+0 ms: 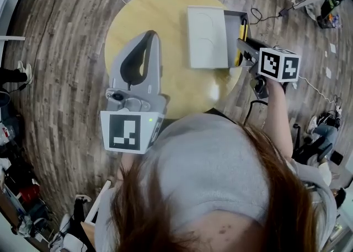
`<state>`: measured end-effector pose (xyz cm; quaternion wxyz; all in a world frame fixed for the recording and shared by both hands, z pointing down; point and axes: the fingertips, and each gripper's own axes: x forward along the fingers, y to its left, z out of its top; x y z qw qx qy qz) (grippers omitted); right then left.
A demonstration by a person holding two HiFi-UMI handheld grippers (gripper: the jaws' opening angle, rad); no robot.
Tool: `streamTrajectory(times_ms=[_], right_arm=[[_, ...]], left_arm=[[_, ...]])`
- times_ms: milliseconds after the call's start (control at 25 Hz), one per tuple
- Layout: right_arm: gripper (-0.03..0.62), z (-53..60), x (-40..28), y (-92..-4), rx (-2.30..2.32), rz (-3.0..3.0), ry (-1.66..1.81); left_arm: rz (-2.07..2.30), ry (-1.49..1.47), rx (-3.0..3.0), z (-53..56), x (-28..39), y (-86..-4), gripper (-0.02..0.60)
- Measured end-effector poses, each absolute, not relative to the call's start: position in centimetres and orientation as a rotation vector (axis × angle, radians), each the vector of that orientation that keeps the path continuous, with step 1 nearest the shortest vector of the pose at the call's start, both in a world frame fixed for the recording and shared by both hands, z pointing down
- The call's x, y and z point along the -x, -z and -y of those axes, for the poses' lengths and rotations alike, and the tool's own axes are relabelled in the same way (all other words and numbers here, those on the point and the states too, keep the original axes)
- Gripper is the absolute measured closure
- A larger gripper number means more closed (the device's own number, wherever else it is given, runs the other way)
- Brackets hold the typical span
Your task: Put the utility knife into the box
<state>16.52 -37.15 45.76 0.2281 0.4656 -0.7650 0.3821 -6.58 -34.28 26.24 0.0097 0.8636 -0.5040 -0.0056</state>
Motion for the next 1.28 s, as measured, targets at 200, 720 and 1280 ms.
streamTrajectory(times_ms=[200, 720, 1280], right_arm=[[0.474, 37.7, -17.1, -47.6, -1.256, 2.053, -1.071], [0.474, 38.8, -17.9, -53.0, -1.214, 1.919, -1.175], [0.474, 39.5, -18.6, -57.9, -1.199, 1.794, -1.211]], left_arm=[[1.607, -0.004, -2.669, 34.6, 7.2, -26.6, 0.588], [1.636, -0.028, -2.624, 35.5, 8.5, -27.6, 0.588], [1.635, -0.055, -2.605, 35.8, 9.0, -28.3, 0.588]])
